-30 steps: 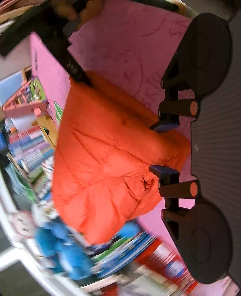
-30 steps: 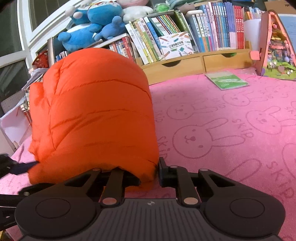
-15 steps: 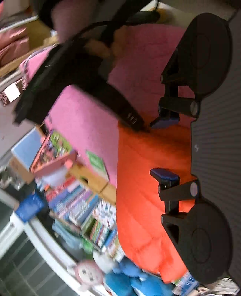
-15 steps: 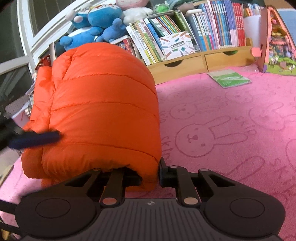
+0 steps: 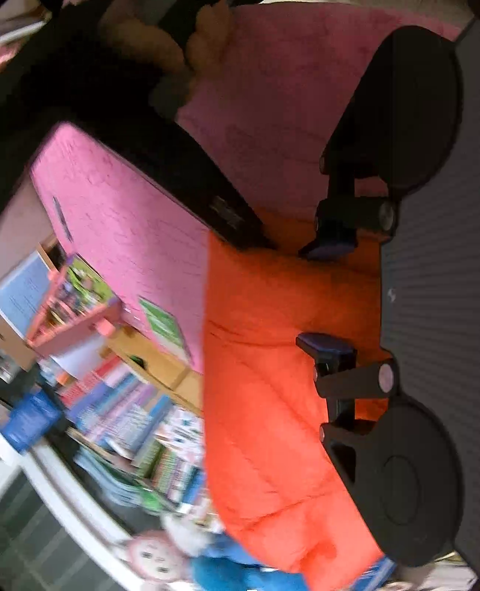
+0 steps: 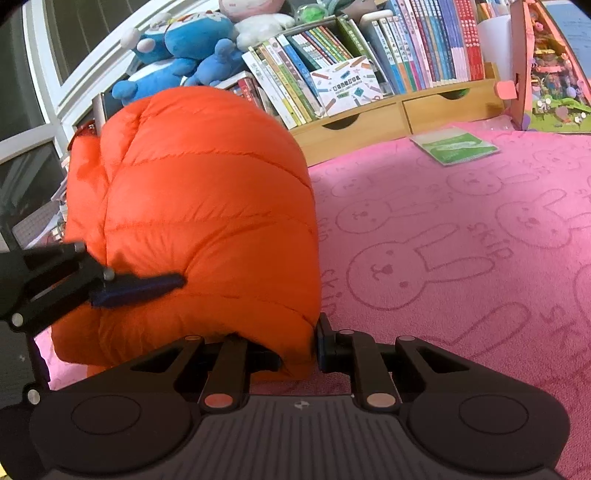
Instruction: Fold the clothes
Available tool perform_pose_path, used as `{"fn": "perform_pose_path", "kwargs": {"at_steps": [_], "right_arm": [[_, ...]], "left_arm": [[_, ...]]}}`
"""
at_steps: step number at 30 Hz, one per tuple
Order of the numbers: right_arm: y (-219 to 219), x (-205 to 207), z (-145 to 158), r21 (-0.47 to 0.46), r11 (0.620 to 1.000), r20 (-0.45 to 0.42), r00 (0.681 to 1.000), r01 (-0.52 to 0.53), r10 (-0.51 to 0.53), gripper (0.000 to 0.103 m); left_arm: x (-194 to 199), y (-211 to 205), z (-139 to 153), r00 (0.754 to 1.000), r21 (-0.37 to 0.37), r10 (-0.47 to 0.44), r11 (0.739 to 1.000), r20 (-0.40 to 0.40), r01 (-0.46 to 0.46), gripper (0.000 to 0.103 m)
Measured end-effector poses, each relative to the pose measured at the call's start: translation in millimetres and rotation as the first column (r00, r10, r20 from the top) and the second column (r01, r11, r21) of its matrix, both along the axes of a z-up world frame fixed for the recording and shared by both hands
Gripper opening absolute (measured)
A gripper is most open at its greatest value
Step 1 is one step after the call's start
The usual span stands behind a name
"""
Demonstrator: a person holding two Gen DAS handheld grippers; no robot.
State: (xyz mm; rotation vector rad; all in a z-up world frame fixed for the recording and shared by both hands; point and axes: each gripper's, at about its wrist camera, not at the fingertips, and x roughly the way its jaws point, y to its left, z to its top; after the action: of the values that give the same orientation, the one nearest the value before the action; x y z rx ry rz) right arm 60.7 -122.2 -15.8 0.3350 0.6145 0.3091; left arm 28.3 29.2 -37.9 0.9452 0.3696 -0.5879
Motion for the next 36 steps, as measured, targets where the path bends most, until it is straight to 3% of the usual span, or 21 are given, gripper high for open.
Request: {"fn": "perform_pose_path", "kwargs": {"at_steps": [4,10,18,24,31,34,36], "right_arm": [[0.4,0.6,-0.8,0.001,1.0,-0.001,1.0,0.003,-0.003,0.018],[0.3,0.4,-1.1,0.0,1.0,-0.001,1.0,-0.006,0.006,0.021],[0.8,0.1,-1.7,0.002,1.0,-0.002,1.0,-0.01,0.01,0.023],[0.3,0.5,-2.1,0.0,1.0,-0.001,1.0,-0.013,0.013,0.023],[0.2,0.6,-2.0,-0.003,1.0,0.0,1.0,-0.014,0.014,0.022],[1.1,-0.1,-1.9,-0.004,1.0,0.002,1.0,-0.017,0.017,0.02],[2.7,-1.0,-1.6,-0.01,1.0,0.007,1.0,-0.022,0.022,0.019]], "left_arm": [[2.6,20.7,-3.3,0.995,-0.017,0.088,0.996,-0.05,-0.089,0.038],[6.5,57.0,3.8,0.964,-0.149,0.177,0.967,-0.2,-0.209,0.038],[1.5,94.5,8.1,0.94,-0.219,0.221,0.935,-0.259,-0.28,0.038],[-2.9,105.1,9.1,0.935,-0.177,0.256,0.937,-0.245,-0.302,0.038],[-10.5,109.5,13.6,0.897,-0.127,0.373,0.903,-0.237,-0.41,0.039],[-27.0,94.5,20.7,0.909,-0.057,0.375,0.919,-0.183,-0.391,0.04],[-41.5,82.2,31.5,0.933,-0.035,0.334,0.939,-0.136,-0.342,0.041]]}}
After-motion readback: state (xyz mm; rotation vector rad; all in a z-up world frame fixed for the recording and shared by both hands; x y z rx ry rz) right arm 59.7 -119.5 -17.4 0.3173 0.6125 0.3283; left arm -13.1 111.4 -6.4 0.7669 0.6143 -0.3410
